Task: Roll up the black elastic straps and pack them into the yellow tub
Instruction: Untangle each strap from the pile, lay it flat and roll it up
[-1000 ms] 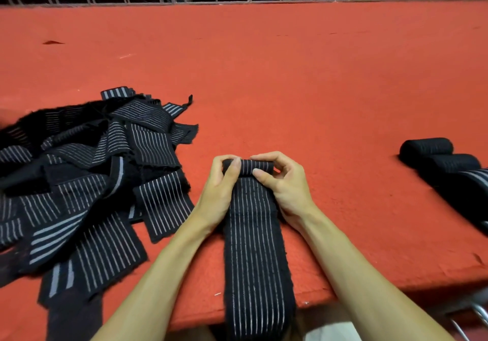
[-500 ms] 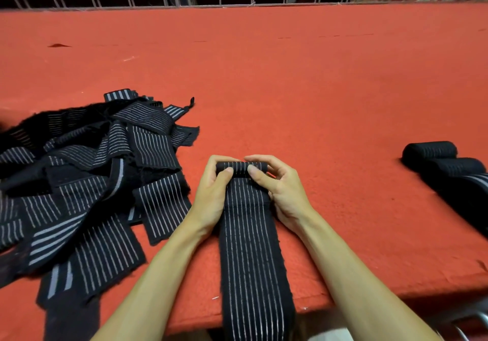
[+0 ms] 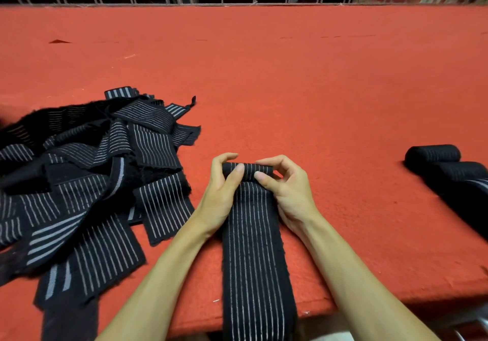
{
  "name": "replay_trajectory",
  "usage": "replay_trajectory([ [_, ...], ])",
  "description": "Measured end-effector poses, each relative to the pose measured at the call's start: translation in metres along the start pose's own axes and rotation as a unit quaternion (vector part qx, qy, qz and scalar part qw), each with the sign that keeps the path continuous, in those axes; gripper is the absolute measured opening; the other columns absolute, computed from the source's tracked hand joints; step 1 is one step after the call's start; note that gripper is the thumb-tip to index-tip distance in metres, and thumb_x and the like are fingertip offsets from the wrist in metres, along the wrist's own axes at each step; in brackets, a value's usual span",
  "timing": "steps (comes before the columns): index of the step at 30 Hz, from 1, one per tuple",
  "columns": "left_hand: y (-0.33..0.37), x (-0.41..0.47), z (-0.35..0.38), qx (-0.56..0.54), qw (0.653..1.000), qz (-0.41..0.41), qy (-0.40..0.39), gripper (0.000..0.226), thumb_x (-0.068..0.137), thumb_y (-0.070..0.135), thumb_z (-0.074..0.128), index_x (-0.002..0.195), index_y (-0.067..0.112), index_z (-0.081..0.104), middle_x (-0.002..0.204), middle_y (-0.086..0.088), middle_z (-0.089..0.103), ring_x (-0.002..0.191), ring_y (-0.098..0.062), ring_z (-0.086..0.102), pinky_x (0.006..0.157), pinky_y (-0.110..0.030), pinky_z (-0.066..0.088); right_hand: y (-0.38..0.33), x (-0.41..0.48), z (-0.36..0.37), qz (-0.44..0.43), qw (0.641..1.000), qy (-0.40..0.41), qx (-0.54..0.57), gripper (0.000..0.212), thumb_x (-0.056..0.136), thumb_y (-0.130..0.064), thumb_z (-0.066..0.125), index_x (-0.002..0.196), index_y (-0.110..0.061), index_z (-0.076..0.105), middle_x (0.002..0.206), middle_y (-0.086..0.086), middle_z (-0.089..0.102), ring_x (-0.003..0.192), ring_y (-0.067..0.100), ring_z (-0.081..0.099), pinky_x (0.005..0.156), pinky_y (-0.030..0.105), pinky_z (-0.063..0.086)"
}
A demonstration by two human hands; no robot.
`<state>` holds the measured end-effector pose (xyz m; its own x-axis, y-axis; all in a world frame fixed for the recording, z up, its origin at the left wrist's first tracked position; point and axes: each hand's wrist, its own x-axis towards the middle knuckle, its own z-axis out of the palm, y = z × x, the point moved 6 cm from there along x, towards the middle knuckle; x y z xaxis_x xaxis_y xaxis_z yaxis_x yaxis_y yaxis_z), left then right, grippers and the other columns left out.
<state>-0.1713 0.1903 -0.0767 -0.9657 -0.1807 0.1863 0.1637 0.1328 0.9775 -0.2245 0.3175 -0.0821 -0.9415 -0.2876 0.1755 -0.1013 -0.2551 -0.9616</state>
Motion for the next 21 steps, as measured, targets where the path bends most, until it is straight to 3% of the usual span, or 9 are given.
replay_trajectory([
  [2,-0.003,0.002,-0.003,0.013,1.0,-0.013,0.02,0.045,0.087,0.055,0.039,0.117,0.024,0.047,0.105,0.002,0.058,0.093,-0.007,0.057,0.091,-0.034,0.048,-0.003,0.0,0.0,-0.021,1.0,-0.012,-0.002,0.028,0.079,0.01,0.069,0.082,-0.017,0.066,0.086,0.001,0.07,0.082,0.017,0.065,0.076,0.035,0.054],
  [5,-0.001,0.004,-0.004,0.015,1.0,-0.007,0.026,0.046,0.091,0.055,0.034,0.103,0.015,0.052,0.093,0.0,0.059,0.084,-0.008,0.057,0.081,-0.031,0.048,-0.003,-0.001,0.002,-0.041,0.998,-0.027,-0.024,0.032,0.078,0.012,0.069,0.08,-0.02,0.065,0.085,-0.004,0.069,0.084,0.014,0.063,0.081,0.035,0.052],
  [9,0.001,0.005,-0.007,-0.013,0.999,-0.003,0.053,0.019,0.104,0.024,0.039,0.096,0.012,0.051,0.086,0.003,0.055,0.068,0.006,0.053,0.066,-0.012,0.045,-0.001,0.0,0.005,-0.036,0.998,-0.038,-0.03,0.024,0.075,-0.001,0.073,0.086,-0.022,0.066,0.088,0.003,0.068,0.085,0.019,0.063,0.082,0.04,0.052],
  [13,0.002,0.002,-0.008,-0.039,0.998,0.011,0.053,0.011,0.102,0.012,0.041,0.107,0.013,0.051,0.093,0.003,0.055,0.071,0.009,0.055,0.068,-0.01,0.045,0.003,0.0,0.008,0.004,0.999,-0.048,0.007,0.028,0.075,-0.026,0.075,0.098,-0.014,0.067,0.094,0.006,0.066,0.088,0.022,0.06,0.084,0.043,0.048],
  [16,0.004,0.001,-0.005,-0.043,0.998,0.04,0.025,0.012,0.1,0.015,0.049,0.111,0.018,0.05,0.095,0.0,0.056,0.078,-0.003,0.056,0.071,-0.015,0.046,0.007,0.0,0.01,0.035,0.999,-0.037,-0.001,0.042,0.077,-0.046,0.075,0.096,-0.009,0.067,0.093,0.009,0.067,0.09,0.022,0.061,0.087,0.045,0.048],
  [21,0.003,0.0,-0.003,-0.074,0.994,0.075,-0.018,0.025,0.089,0.017,0.054,0.114,0.022,0.052,0.098,0.001,0.056,0.086,-0.012,0.054,0.077,-0.029,0.049,0.003,-0.002,0.009,0.053,0.997,-0.02,-0.048,0.05,0.081,-0.054,0.059,0.093,-0.005,0.061,0.086,0.01,0.064,0.079,0.021,0.06,0.075,0.041,0.048],
])
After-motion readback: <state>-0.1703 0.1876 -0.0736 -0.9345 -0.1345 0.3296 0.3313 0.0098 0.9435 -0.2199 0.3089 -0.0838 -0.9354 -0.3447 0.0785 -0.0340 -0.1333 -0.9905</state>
